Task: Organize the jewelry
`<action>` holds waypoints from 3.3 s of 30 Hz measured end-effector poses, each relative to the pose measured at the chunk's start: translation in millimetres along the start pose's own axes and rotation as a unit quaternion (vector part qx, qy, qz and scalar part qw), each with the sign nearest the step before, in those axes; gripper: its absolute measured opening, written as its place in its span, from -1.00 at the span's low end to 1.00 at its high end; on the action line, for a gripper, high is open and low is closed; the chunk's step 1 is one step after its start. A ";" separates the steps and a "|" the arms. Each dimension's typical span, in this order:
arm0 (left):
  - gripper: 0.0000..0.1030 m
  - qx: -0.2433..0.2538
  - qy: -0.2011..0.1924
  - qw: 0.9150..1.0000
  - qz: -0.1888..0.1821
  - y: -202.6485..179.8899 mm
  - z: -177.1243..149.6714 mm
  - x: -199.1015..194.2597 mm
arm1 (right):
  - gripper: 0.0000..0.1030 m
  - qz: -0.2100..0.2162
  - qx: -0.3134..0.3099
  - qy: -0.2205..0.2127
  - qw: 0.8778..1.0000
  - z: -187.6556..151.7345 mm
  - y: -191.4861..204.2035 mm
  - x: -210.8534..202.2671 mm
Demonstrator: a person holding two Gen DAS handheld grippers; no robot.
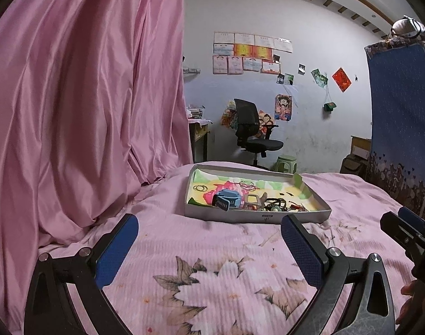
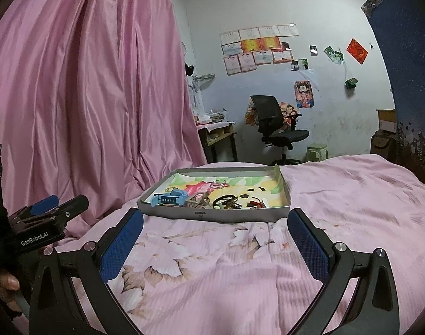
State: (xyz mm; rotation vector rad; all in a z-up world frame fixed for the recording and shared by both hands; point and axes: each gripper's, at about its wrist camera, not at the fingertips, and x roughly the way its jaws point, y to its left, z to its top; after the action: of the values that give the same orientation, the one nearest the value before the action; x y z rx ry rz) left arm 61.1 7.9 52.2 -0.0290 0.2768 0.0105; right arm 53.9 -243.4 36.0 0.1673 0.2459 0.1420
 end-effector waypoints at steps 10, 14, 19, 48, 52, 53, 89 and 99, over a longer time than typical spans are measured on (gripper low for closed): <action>0.99 -0.007 0.003 1.000 0.008 10.5 -25.8 -9.5 | 0.97 -0.012 -0.011 0.007 1.000 -19.0 5.7 -11.4; 0.99 -0.022 0.003 1.000 0.010 17.7 -35.6 -10.9 | 0.97 -0.022 -0.015 0.011 1.000 -26.3 9.5 -16.2; 0.99 -0.012 0.010 1.000 0.009 18.6 -45.7 -8.5 | 0.97 -0.029 -0.029 0.019 0.999 -34.6 13.7 -14.8; 0.99 -0.013 0.017 1.000 0.010 23.1 -60.1 3.0 | 0.97 -0.040 -0.021 0.023 0.999 -48.0 6.1 -4.5; 0.99 -0.014 0.016 1.000 0.009 23.2 -60.1 2.4 | 0.97 -0.040 -0.021 0.023 0.999 -48.0 6.3 -3.7; 0.99 -0.014 0.016 1.000 0.008 23.1 -60.1 2.1 | 0.97 -0.040 -0.021 0.023 0.999 -48.1 6.3 -3.6; 0.99 -0.013 0.015 1.000 0.008 21.6 -61.5 1.3 | 0.97 -0.040 -0.021 0.023 0.999 -48.3 6.5 -3.5; 0.99 -0.013 0.014 1.000 0.008 21.5 -61.7 1.2 | 0.97 -0.040 -0.021 0.023 0.999 -48.1 6.4 -3.6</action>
State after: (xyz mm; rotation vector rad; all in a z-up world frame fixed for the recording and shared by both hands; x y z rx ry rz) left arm 45.1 27.5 -8.0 -0.0522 0.3059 0.0293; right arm 37.5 -230.6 -8.0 0.1123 0.2945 0.0709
